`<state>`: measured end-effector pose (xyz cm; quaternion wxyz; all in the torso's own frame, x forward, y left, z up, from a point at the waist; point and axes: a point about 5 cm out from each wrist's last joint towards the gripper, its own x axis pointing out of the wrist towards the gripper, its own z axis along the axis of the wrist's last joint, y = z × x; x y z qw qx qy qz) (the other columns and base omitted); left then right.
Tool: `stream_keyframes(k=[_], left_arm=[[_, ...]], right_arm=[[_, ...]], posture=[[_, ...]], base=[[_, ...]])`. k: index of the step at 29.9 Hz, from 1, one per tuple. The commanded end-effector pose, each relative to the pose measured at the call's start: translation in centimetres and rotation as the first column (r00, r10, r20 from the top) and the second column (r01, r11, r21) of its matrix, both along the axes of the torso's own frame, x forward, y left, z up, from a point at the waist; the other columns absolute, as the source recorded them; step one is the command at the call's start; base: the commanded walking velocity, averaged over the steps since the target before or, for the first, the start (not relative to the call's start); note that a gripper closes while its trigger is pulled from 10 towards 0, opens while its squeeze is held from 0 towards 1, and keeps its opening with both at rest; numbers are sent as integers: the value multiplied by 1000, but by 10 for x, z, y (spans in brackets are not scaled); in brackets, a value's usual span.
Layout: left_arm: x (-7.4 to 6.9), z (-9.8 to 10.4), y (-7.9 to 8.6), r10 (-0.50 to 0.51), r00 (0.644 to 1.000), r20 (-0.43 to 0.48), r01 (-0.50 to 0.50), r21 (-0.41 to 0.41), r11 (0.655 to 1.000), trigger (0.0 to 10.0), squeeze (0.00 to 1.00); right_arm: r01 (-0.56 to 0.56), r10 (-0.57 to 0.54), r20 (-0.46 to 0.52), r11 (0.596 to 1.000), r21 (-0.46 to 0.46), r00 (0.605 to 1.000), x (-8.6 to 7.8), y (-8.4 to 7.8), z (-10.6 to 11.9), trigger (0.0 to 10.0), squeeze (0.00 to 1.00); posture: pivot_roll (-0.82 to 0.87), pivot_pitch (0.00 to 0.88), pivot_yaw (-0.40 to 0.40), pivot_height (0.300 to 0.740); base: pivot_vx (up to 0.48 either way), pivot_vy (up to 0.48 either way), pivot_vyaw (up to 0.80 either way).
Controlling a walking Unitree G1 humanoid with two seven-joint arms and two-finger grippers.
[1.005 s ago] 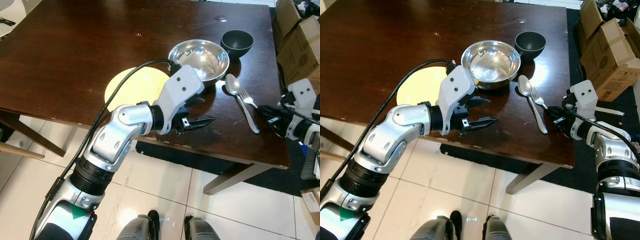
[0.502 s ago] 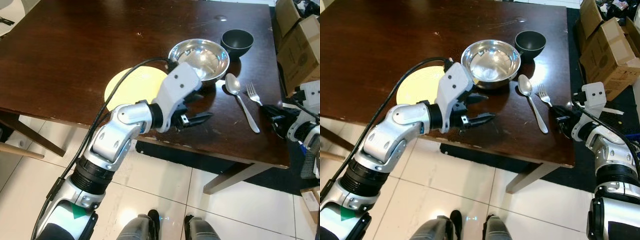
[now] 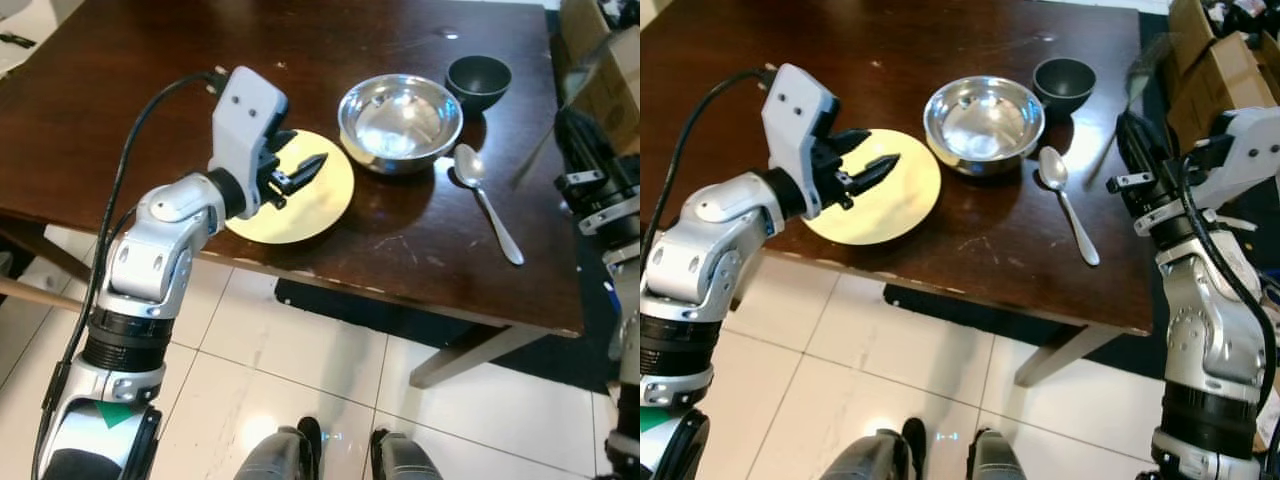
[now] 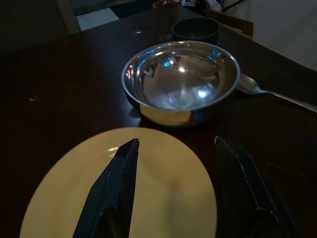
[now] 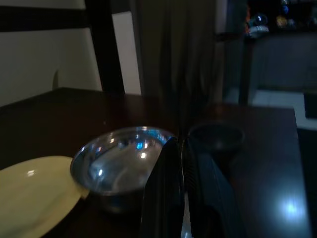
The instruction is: Setting the table
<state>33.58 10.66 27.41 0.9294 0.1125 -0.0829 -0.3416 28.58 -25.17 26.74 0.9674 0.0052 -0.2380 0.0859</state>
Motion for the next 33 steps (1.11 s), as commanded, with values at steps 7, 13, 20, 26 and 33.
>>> stream_keyframes(k=[7,13,20,26,33], left_arm=[[0,-4,-4,16,1000,-3,-16,-1,1000,10000,0],[-7,-8,-4,0,1000,-5,0,2,1000,10000,0],[-11,-17,-9,9,1000,-12,-9,-10,1000,10000,0],[-10,-18,-9,20,1000,-14,-20,-14,1000,10000,0],[-8,-18,-9,31,999,-14,-31,-11,999,10000,0]], right_arm=[[93,-90,-80,995,32,993,-6,8,-19,10000,0],[187,-189,-97,982,-27,977,-15,14,-25,10000,0],[131,-134,-97,991,-38,986,-18,45,-35,10000,0],[102,-107,-112,994,-44,988,-16,56,-39,10000,0],[156,-163,-119,986,-64,979,-16,44,-39,10000,0]], posture=[[-155,139,148,740],[-152,135,152,740],[-160,135,159,740],[-159,134,158,740],[-159,138,161,740]], base=[[0,0,0],[0,0,0],[0,0,0],[0,0,0],[0,0,0]])
